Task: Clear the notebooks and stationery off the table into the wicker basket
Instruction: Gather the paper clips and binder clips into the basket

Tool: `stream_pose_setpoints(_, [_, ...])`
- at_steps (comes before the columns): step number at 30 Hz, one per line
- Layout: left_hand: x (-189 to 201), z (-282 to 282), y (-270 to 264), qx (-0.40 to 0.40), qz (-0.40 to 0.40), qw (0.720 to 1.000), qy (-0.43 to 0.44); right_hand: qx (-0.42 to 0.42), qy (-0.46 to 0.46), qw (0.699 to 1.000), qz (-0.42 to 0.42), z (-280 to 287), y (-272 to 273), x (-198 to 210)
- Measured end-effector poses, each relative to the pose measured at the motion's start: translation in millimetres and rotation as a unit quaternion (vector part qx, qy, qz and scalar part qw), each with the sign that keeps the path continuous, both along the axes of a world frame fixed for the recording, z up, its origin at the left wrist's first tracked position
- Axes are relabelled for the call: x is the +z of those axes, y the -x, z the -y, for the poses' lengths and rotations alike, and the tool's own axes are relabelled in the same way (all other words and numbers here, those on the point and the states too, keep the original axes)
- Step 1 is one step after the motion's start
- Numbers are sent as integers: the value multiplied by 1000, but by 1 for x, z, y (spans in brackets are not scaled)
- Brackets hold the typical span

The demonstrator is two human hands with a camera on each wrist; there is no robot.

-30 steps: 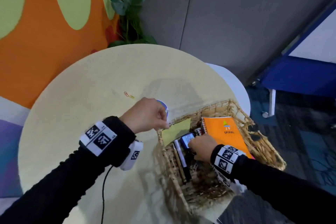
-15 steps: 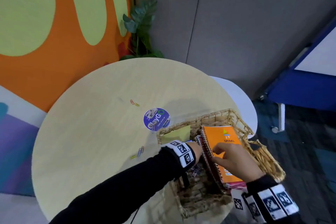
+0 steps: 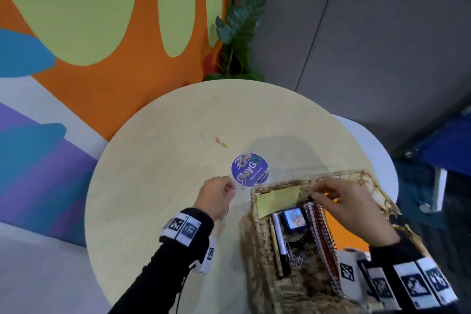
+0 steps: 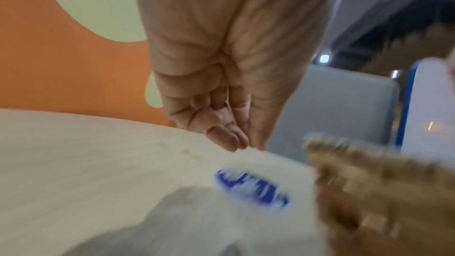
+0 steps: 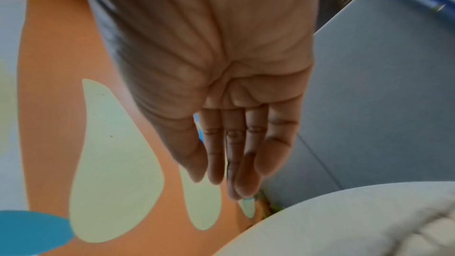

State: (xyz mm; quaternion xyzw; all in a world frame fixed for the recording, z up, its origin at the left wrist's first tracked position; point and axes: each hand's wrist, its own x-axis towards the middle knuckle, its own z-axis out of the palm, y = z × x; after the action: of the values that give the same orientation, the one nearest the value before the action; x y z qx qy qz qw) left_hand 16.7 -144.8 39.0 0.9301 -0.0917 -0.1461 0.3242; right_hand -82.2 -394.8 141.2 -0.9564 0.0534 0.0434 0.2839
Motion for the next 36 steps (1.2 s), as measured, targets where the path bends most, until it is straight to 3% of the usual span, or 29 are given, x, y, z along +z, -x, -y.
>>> stream_pose_setpoints(4, [-46, -42, 7, 2, -88, 990, -109, 45, -13, 997, 59, -33, -59, 9])
stream_pose_setpoints(10, [-75, -51, 9, -13, -77, 995, -66, 119, 6, 992, 37, -84, -154, -10])
stream_pose_setpoints(15, [-85, -49, 4, -49, -74, 994, -56, 156, 66, 984, -52, -116, -218, -44])
stream_pose_setpoints(26, [-66, -65, -3, -6, -112, 979, -171, 106, 141, 969, -173, -153, -298, -119])
stream_pose_setpoints(33, [-42, -76, -24, 69, -60, 994, -64, 44, 154, 959, -235, -164, -312, -148])
stream_pose_setpoints(36, [-34, -75, -30, 78, -15, 996, -35, 61, 182, 946, -261, -158, -324, -169])
